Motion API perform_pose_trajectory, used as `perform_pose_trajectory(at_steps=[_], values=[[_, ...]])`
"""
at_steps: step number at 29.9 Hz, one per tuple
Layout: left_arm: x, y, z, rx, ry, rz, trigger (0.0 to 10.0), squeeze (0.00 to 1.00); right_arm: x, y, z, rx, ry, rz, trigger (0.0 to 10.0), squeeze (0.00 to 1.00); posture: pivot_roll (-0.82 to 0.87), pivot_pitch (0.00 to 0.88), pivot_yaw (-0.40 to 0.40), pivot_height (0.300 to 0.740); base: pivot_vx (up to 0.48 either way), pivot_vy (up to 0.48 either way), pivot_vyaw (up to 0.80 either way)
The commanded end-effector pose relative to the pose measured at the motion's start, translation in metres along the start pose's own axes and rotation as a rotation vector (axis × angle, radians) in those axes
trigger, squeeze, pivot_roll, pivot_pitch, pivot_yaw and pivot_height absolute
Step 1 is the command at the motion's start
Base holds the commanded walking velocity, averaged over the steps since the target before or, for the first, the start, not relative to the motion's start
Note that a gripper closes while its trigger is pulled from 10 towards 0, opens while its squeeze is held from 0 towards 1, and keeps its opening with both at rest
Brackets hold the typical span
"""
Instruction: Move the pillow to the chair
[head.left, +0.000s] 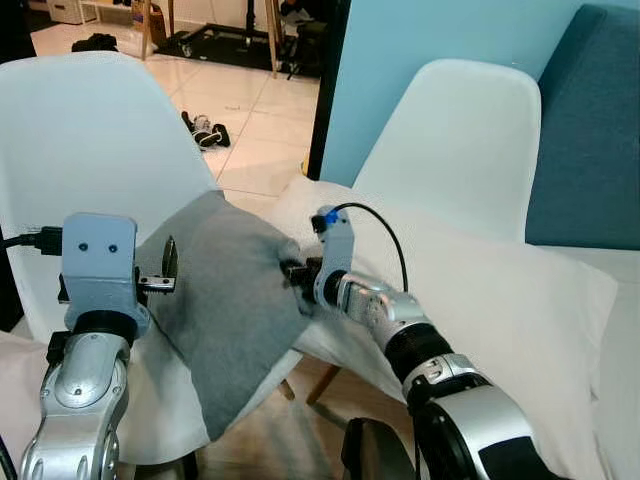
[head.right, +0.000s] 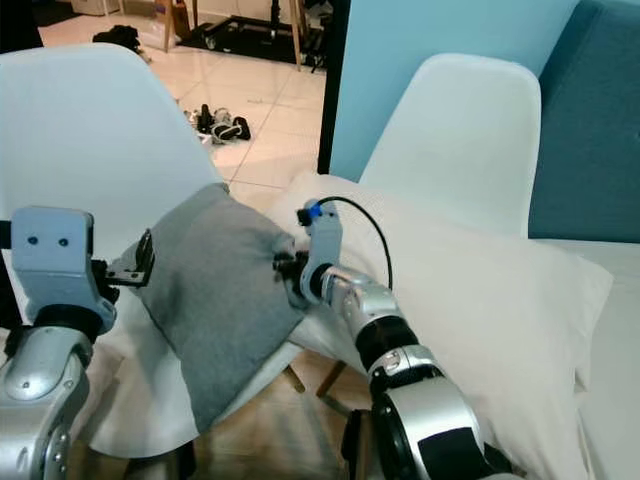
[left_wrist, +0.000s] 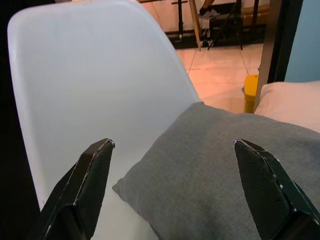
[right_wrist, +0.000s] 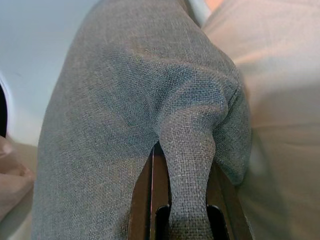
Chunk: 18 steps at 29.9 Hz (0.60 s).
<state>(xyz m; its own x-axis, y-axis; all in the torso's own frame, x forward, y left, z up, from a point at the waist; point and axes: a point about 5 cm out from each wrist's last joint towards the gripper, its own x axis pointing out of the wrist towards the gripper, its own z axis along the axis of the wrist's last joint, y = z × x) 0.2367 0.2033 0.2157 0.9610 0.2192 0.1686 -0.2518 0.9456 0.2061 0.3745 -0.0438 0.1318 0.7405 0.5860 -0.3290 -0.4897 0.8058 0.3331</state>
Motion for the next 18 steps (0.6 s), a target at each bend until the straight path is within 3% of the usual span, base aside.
perform_pose_trajectory(at_steps=[1,2,3,4,5,10,12,16,18], values=[[-0.003,-0.001,0.003,0.009,0.003,-0.014,10.0,0.0,0.002,-0.002,-0.015,0.033,0.048,-0.006,10.0,0.05,0.13,0.118,-0.181,0.495,0.0,0.0,0.0],[-0.003,-0.001,0.003,0.009,0.003,-0.014,10.0,0.0,0.002,-0.002,-0.015,0.033,0.048,-0.006,10.0,0.05,0.13,0.118,-0.181,0.495,0.0,0.0,0.0],[-0.003,-0.003,0.003,0.006,0.006,-0.019,10.0,0.0,0.003,0.001,-0.015,0.062,0.037,0.021,10.0,0.71,0.13,0.117,-0.182,0.495,0.0,0.0,0.0],[-0.003,-0.004,0.003,0.005,0.01,-0.021,10.0,0.0,0.004,0.003,-0.015,0.078,0.029,0.039,10.0,0.71,0.13,0.116,-0.182,0.495,0.0,0.0,0.0],[-0.003,-0.005,0.004,0.002,0.011,-0.025,10.0,0.0,0.005,0.006,-0.015,0.088,0.031,0.075,10.0,1.0,0.13,0.112,-0.183,0.495,0.0,0.0,0.0],[-0.002,-0.007,0.004,-0.003,0.013,-0.029,10.0,0.0,0.005,0.007,-0.016,0.09,0.041,0.117,10.0,1.0,0.13,0.108,-0.183,0.495,0.0,0.0,0.0],[-0.001,-0.009,0.005,-0.007,0.013,-0.033,10.0,0.0,0.0,0.0,-0.014,0.082,0.064,0.138,10.0,1.0,0.12,0.102,-0.183,0.495,0.0,0.0,0.0],[0.005,-0.011,0.005,-0.015,0.007,-0.034,10.0,0.0,-0.021,-0.033,-0.01,0.024,0.168,0.178,10.0,1.0,0.1,0.076,-0.18,0.495,0.0,0.0,0.0],[0.005,-0.011,0.005,-0.015,0.007,-0.034,10.0,0.0,-0.021,-0.033,-0.01,0.024,0.168,0.178,10.0,1.0,0.1,0.076,-0.18,0.495,0.0,0.0,0.0]])
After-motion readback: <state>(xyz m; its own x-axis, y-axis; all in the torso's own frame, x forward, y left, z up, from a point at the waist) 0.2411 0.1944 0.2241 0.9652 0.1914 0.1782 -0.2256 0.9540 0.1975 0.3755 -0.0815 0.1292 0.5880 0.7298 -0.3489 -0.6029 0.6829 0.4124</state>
